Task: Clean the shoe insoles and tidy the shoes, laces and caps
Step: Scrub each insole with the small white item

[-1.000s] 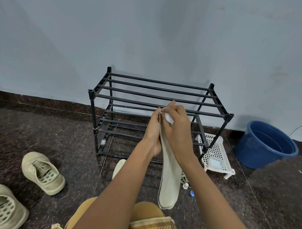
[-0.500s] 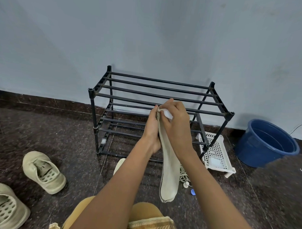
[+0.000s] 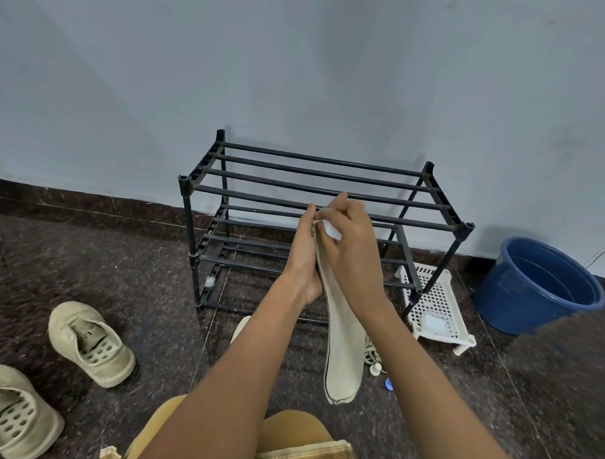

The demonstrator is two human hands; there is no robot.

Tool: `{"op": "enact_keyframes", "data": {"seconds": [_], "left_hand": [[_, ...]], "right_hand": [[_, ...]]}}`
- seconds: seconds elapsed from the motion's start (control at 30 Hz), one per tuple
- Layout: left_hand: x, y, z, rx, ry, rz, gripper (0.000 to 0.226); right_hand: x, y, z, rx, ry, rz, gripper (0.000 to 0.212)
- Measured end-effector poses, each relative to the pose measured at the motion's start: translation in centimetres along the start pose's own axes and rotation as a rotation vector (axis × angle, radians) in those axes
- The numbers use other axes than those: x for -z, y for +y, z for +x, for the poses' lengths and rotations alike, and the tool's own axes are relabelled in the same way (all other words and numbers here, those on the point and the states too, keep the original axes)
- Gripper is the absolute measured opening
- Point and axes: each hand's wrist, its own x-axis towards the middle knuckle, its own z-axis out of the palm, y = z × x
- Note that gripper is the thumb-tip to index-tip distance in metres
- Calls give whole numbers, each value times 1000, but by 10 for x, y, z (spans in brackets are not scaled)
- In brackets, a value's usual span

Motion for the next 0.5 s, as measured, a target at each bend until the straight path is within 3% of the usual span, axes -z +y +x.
{"op": "enact_keyframes", "data": {"seconds": [0.07, 0.27, 0.5], "left_hand": [[-1, 1, 0, 35, 23, -28, 56], [-4, 2, -4, 37, 31, 55, 46], [0, 3, 2, -14, -11, -27, 52]], "right_hand": [[-1, 0, 5, -4, 94, -16, 18], [-7, 6, 7, -55, 164, 40, 17], [-4, 10, -7, -73, -85, 116, 20]]}}
